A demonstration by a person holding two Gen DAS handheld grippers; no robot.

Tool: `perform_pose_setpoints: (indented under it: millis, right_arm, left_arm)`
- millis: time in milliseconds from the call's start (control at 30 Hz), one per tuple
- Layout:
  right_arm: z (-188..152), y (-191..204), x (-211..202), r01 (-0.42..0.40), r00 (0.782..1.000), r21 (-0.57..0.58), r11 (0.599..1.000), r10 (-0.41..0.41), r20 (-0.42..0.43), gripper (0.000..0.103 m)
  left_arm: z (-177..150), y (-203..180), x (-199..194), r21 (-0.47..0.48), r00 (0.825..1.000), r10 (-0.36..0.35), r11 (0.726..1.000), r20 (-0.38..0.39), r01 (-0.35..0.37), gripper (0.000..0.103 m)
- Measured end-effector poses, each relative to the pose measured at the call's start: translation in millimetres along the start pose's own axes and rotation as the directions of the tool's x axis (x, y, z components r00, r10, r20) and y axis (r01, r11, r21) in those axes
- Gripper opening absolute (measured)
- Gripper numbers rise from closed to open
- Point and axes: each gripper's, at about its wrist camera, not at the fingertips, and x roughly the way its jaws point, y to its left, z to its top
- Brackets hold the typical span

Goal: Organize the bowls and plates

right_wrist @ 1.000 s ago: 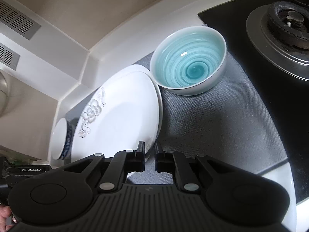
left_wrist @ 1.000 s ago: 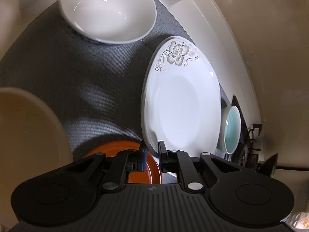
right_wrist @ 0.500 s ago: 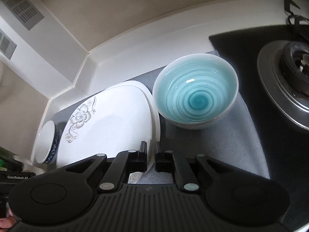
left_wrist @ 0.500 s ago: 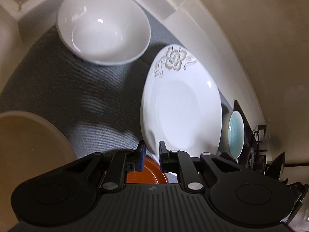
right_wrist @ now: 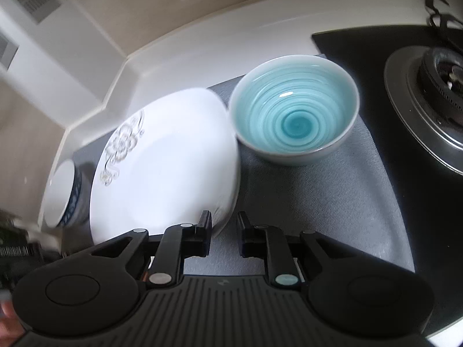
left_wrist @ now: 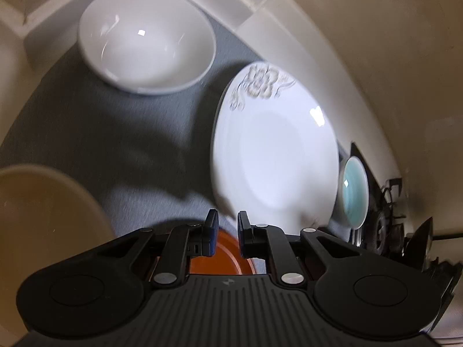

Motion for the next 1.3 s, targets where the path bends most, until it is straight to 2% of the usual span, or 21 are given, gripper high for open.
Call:
perform_pose_setpoints:
  millis: [167,367,433,500,567,633,700,767,967,1133,1167,1233,1267,1300]
  right_arm:
    - [3,1,3,0.013,1.0,-0.046,0.999,-0.012,0.015,0.019]
    - [7,-6,5,-0.018,1.0,0.02,1.0,0.018,-0.022,0.021]
    - [7,-9,7,-0.028,0.999,0.053,0.998,0.03,-0.033,0.03]
    - [7,-12,9,-0.032,0.999,0.071,0.997,0.034,-0.033,0.056]
    - [7,-15,13,-0.055,0.998,0.091,0.994,0.058,-0.036,0.059]
    - [7,-15,17,-0.074,0.996,0.09,0.993,0.078,-0.045,0.056]
    - [4,-15,19,-0.077,0.996,0.075,0.994,0.081,-0.048,0.027]
    - [0,-14,16,-0.1,0.994,0.081,0.992,0.103,-0.04,0.019]
    - [-3,-3,13,-0.069,0.995,0.079,0.995,0.074,-0.06,0.018]
    - [-5,0,12,-0.073,0.995,0.044,0.996,0.075,-0.058,0.019]
    - [-6,-3,11,-0.084,0.994,0.055,0.995,0.087,-0.061,0.021]
    - [-11,-10,5,-0.079,0.994,0.1,0.992,0.086,-0.073,0.037]
    - [-16,-13,0,-0.081,0.993,0.113,0.99,0.09,-0.072,0.048]
    - [-23,-14,-5,-0.098,0.991,0.119,0.988,0.107,-0.075,0.05]
  left_arm:
    - [-7,4,0,-0.013,1.0,-0.001,1.0,-0.005,0.001,0.013]
    - [9,11,-11,-0.061,0.999,-0.01,0.998,0.05,0.013,0.013]
    - [14,13,-12,-0.08,0.998,-0.021,0.996,0.059,0.026,0.013]
    - [20,11,-7,-0.076,0.998,-0.022,0.997,0.053,0.026,0.013]
    - [24,8,-1,-0.072,0.999,-0.02,0.997,0.034,0.023,0.013]
    - [27,3,6,-0.048,1.0,-0.001,0.999,0.026,0.002,0.014]
    - [30,1,10,-0.02,0.999,0.024,1.0,0.027,-0.023,0.015]
    - [30,-1,13,0.012,0.999,0.052,0.999,0.016,-0.052,0.011]
    - [39,-4,15,0.075,0.997,0.073,0.994,0.007,-0.073,0.011]
    - [41,-5,15,0.088,0.996,0.084,0.993,0.003,-0.084,0.011]
    - [39,-5,13,0.089,0.996,0.085,0.992,0.002,-0.085,0.011]
    - [38,-6,8,0.076,0.996,0.091,0.993,-0.012,-0.09,0.012]
    - [34,-7,4,0.08,0.995,0.096,0.992,-0.012,-0.095,0.015]
    - [29,-9,0,0.1,0.995,0.102,0.99,-0.012,-0.1,0.023]
